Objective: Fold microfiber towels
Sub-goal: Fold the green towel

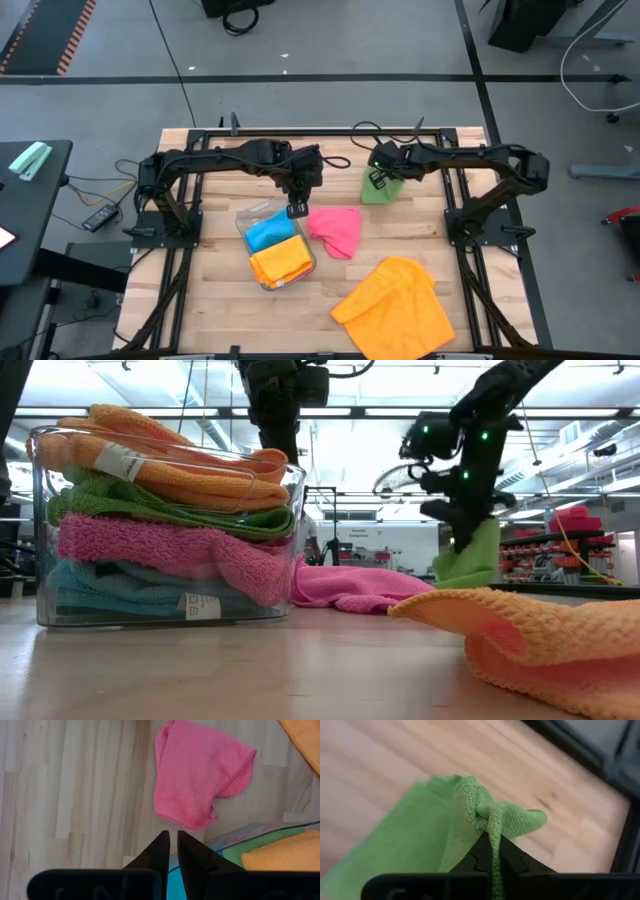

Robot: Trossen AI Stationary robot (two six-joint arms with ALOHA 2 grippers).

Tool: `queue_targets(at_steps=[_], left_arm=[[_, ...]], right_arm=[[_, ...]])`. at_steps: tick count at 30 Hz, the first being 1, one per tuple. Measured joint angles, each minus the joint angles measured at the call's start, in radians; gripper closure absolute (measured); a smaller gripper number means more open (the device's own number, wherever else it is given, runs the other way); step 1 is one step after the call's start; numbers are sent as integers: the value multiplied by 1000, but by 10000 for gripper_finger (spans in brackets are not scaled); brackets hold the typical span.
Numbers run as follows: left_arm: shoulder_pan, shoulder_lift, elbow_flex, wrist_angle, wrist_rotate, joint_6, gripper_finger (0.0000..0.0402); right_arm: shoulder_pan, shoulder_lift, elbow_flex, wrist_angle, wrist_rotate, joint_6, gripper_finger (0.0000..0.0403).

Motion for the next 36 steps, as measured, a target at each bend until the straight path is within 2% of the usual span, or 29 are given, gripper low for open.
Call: queue_targets(at_steps=[3,6,13,17,21,24,27,29,36], left_arm=[[-4,0,0,0,0,14,358],[-6,0,0,0,0,27,361],[-6,0,0,0,0,45,365],[-6,0,0,3,0,45,361],[-6,0,0,3,0,43,363],[-6,0,0,3,-1,28,367],[-6,0,0,4,0,18,369],[-6,0,0,4,0,17,368],[-6,0,0,6,0,18,364]], right_arm=[[23,-46,-2,26,-18,-174,391],[37,-120,0,36,-99,-345,391],[38,-347,6,26,-318,-429,396],[40,-459,6,22,-534,-417,397],[40,-530,6,10,-834,-328,398],[40,-553,6,12,-1074,-257,398],[40,-550,7,11,-1215,-219,398],[40,-537,8,9,-1230,-253,398],[17,-396,-73,41,-1107,-535,399]])
